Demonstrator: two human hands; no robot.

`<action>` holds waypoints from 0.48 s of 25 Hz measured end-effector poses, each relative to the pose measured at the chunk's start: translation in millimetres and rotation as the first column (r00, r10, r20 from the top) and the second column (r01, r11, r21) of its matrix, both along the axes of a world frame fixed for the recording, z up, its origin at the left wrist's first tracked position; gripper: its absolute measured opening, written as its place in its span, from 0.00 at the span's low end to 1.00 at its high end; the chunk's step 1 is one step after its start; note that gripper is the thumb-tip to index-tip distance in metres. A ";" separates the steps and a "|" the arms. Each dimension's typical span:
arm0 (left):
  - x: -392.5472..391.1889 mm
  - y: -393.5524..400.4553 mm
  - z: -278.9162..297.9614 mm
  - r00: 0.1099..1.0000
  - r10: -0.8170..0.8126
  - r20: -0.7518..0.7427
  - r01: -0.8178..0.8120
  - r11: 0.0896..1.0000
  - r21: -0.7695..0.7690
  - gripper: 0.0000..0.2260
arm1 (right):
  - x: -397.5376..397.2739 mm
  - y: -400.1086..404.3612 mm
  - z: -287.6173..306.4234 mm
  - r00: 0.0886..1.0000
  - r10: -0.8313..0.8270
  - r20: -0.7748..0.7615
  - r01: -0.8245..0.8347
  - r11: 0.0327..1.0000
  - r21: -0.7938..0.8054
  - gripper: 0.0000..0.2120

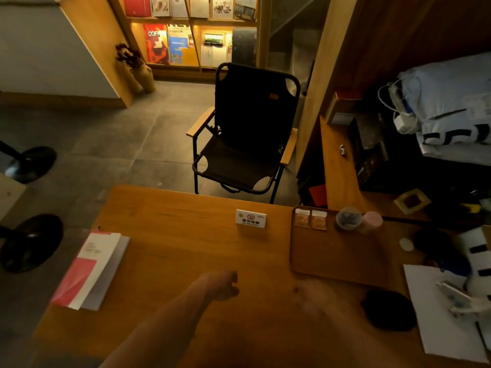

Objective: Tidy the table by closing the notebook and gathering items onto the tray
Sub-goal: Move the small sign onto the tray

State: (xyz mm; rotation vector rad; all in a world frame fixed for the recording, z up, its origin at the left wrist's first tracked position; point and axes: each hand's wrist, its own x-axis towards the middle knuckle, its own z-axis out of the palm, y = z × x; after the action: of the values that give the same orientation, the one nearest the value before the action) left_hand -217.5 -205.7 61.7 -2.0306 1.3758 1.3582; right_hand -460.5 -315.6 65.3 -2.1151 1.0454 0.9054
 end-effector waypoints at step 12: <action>89.0 34.2 -25.5 0.865 -0.442 0.238 0.477 0.871 -0.118 0.21 | 55.7 83.3 -32.7 0.998 -0.003 0.065 0.019 0.969 -0.245 0.20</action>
State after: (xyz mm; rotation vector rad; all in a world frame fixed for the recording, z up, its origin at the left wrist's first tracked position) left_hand -128.5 -171.5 36.2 -1.7156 1.7849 0.8225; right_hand -404.8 -232.3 32.6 -2.3212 1.1863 0.7285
